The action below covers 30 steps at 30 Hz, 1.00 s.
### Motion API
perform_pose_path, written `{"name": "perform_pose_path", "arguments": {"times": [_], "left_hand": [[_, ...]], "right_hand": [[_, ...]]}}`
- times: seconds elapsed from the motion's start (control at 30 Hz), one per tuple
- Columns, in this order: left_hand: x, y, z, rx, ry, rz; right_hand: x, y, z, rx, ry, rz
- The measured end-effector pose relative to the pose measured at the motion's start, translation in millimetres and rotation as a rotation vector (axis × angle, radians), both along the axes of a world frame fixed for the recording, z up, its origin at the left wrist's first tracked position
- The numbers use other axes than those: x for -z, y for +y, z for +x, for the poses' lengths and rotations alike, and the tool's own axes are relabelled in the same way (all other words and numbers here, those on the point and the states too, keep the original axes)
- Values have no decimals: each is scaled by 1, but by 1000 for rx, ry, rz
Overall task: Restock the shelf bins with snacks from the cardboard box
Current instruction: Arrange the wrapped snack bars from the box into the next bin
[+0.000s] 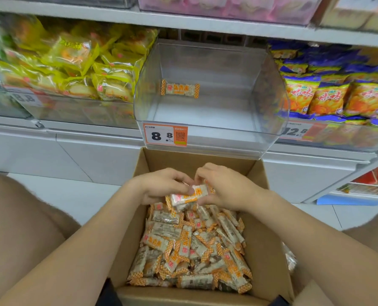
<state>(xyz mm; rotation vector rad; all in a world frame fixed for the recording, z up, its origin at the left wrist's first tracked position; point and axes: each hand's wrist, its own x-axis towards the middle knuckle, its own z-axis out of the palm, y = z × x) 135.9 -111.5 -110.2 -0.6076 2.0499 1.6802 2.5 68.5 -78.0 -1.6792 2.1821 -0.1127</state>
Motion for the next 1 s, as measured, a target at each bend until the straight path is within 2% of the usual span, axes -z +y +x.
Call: {"name": "perform_pose_path", "arguments": {"times": [0.2, 0.3, 0.4, 0.47, 0.57, 0.67, 0.73, 0.9, 1.0], "left_hand": [[-72, 7, 13, 33, 123, 38], [-94, 2, 21, 83, 209, -106], [-105, 3, 24, -49, 324, -316], [-104, 5, 24, -123, 467, -460], [-105, 11, 23, -217, 635, -542], [-109, 17, 21, -253, 715, -503], [-112, 19, 19, -306, 723, -468], [-120, 25, 21, -384, 660, -185], [-123, 28, 20, -432, 698, -112]], "right_hand": [[-56, 21, 0, -23, -7, -121], [-73, 30, -4, 86, 39, -162], [-81, 35, -9, 227, 197, -191], [-87, 35, -11, 328, 197, -284], [-94, 28, -4, 411, -56, -458], [-92, 21, 2, 416, -421, -468], [-90, 18, 1, 451, -603, -406], [-92, 14, 0, 496, -697, -412], [-94, 12, -1, 569, -717, -457]]}}
